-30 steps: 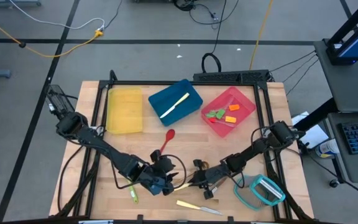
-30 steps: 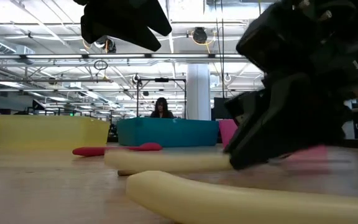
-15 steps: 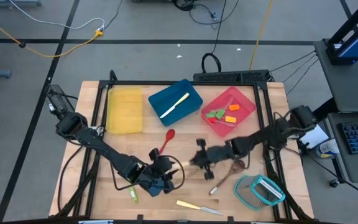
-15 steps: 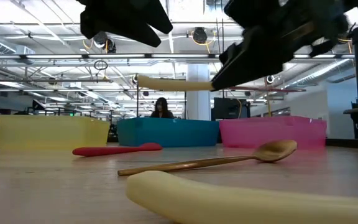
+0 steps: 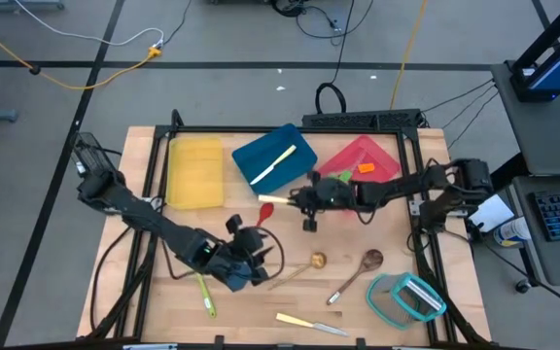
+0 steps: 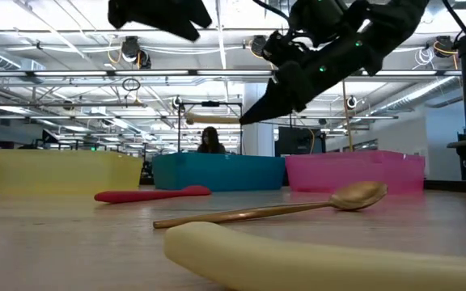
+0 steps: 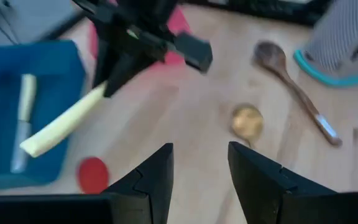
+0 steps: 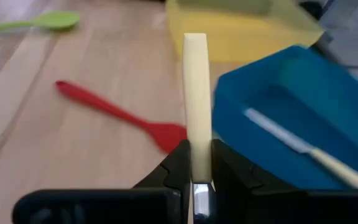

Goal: Pick & Place Kitchen Items
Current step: Put the yellow knife into the blue bin

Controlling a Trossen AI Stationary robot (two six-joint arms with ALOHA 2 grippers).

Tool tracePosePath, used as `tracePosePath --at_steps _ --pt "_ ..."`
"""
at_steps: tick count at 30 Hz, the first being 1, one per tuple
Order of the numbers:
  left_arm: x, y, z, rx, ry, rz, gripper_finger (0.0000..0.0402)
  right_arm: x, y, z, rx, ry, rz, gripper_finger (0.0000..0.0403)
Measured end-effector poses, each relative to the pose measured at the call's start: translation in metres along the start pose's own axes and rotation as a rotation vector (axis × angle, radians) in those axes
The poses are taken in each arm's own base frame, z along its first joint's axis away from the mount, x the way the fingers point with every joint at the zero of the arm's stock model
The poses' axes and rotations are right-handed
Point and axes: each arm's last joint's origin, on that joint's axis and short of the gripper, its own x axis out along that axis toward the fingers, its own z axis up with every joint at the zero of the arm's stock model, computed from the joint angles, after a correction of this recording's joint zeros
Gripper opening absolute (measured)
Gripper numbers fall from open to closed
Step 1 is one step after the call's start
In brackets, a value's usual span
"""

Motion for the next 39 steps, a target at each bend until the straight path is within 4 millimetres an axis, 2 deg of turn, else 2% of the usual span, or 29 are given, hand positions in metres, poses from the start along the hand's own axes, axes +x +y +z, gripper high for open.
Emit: tracePosePath --at_steps 5,8,11,15,18,20,26,28,33,39 --pt "-0.017 0.014 0.012 0.028 -0.056 0.059 0.0159 0.002 -0.017 0.017 -0.045 -0.063 0.022 0.0042" --pt "-0.020 0.017 0.015 0.043 -0.082 0.088 0.0159 0.002 -0.028 0.032 -0.108 -0.098 -0.009 0.0042" --pt "-0.019 0.018 0.015 0.052 -0.094 0.116 0.0159 0.002 -0.047 0.045 -0.135 -0.133 -0.054 0.0042" --pt "-0.018 0.020 0.017 0.033 -0.097 0.122 0.0159 -0.002 -0.082 0.052 -0.091 -0.200 0.008 0.0043" --pt "-0.018 0.019 0.017 0.017 -0.097 0.115 0.0159 0.007 -0.108 0.040 -0.017 -0.177 -0.007 0.0043" --pt "-0.019 0.018 0.016 0.007 -0.100 0.109 0.0159 0.014 -0.119 0.024 0.039 -0.126 0.007 0.0043" --pt "-0.019 0.017 0.016 -0.013 -0.101 0.105 0.0159 0.048 -0.138 -0.006 0.098 -0.019 0.005 0.0043" --pt "-0.019 0.017 0.016 -0.014 -0.101 0.105 0.0159 0.061 -0.144 -0.008 0.105 -0.006 -0.003 0.0043" --pt "-0.019 0.017 0.016 -0.011 -0.100 0.106 0.0159 0.076 -0.163 0.002 0.103 -0.013 -0.025 0.0043" --pt "-0.019 0.018 0.016 0.002 -0.098 0.108 0.0159 0.087 -0.171 -0.012 0.135 0.044 -0.026 0.0043"
